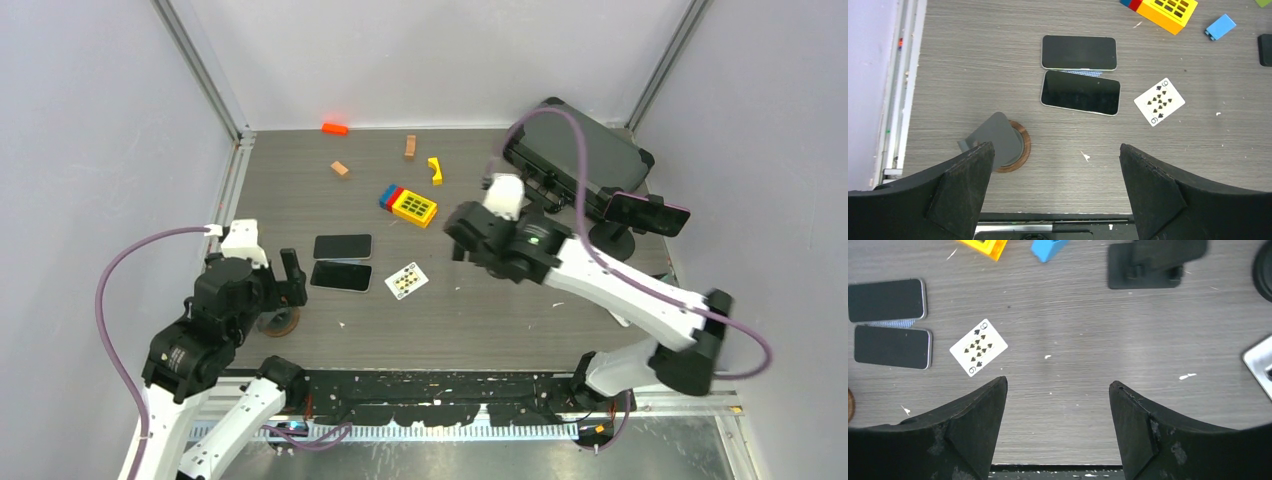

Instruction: Remove the phone from the phone stand

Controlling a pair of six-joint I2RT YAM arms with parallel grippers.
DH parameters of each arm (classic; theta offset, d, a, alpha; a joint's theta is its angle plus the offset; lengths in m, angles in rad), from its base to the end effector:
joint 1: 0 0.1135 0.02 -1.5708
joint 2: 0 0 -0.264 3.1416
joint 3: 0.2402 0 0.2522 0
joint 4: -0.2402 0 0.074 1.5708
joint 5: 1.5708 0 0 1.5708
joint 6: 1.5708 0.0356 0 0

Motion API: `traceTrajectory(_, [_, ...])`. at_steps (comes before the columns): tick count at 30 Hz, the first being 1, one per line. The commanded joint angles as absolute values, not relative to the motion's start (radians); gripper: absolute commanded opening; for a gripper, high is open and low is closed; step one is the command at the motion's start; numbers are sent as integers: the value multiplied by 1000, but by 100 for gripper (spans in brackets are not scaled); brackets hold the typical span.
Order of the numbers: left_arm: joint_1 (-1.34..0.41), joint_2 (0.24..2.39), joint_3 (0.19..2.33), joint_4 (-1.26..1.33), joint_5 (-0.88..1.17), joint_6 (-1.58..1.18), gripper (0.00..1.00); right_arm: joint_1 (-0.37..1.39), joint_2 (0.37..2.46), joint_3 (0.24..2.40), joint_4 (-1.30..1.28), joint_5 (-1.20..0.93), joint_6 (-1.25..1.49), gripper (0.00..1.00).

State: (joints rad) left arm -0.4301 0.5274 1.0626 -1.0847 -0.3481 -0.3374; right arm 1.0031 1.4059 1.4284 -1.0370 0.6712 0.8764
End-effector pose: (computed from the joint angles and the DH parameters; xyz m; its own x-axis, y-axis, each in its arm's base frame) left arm 0.0629 -0.0155 0.3668 -0.4902 -0.1175 -0.8637 -0.0368 0.9928 -0.1142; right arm 0.1660 0.2191 0.3529 -0.6639 0.0781 -0.7438 0.0414 0.9968 0.0678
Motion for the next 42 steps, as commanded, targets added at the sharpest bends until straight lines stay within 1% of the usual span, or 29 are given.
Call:
traceTrajectory(1, [-433, 525, 1036, -990, -304, -364, 100, 943, 1198, 1332, -1184, 711, 987, 80])
traceTrajectory(3, [-433, 545, 1041, -987, -301, -364, 100, 900, 1092, 1264, -1208, 695, 1023, 80])
traceTrajectory(4, [-433, 555, 1046, -987, -299, -364, 100, 885, 1026, 1253, -1245, 696, 1046, 80])
traceTrajectory(8, [-433, 588, 1055, -968, -280, -376, 100, 807, 885, 1242, -1422, 762, 1132, 79])
traceTrajectory(12, [-433, 604, 1031, -940, -253, -391, 100, 766, 836, 1278, -1603, 854, 1227, 83])
traceTrajectory(16, [-433, 603, 1005, -933, -247, -391, 99, 736, 859, 1297, -1680, 903, 1258, 88])
traceTrajectory(19, [-433, 594, 993, -929, -251, -385, 99, 695, 906, 1306, -1662, 914, 1197, 93])
traceTrajectory(21, [-433, 589, 982, -918, -249, -384, 99, 622, 935, 1306, -1583, 886, 1109, 95])
traceTrajectory(25, [-433, 591, 975, -906, -235, -382, 99, 419, 950, 1287, -1412, 738, 913, 96])
traceTrajectory(26, [-433, 592, 975, -906, -238, -381, 99, 345, 950, 1282, -1392, 694, 864, 96])
traceTrajectory(27, [-433, 593, 976, -907, -243, -380, 99, 311, 950, 1280, -1363, 676, 840, 96])
traceTrajectory(29, [-433, 595, 977, -907, -244, -379, 99, 166, 954, 1287, -1341, 604, 775, 96])
traceTrajectory(30, [-433, 595, 976, -908, -240, -377, 99, 134, 955, 1295, -1336, 591, 741, 96])
traceTrajectory(34, [-433, 595, 975, -907, -230, -368, 99, -23, 958, 1316, -1308, 541, 667, 96])
traceTrajectory(37, [-433, 599, 975, -907, -218, -363, 99, -139, 968, 1314, -1282, 463, 635, 96])
traceTrajectory(41, [-433, 607, 975, -904, -194, -355, 99, -228, 973, 1298, -1250, 414, 621, 96])
traceTrajectory(42, [-433, 610, 976, -906, -188, -354, 98, -238, 973, 1295, -1239, 410, 620, 96])
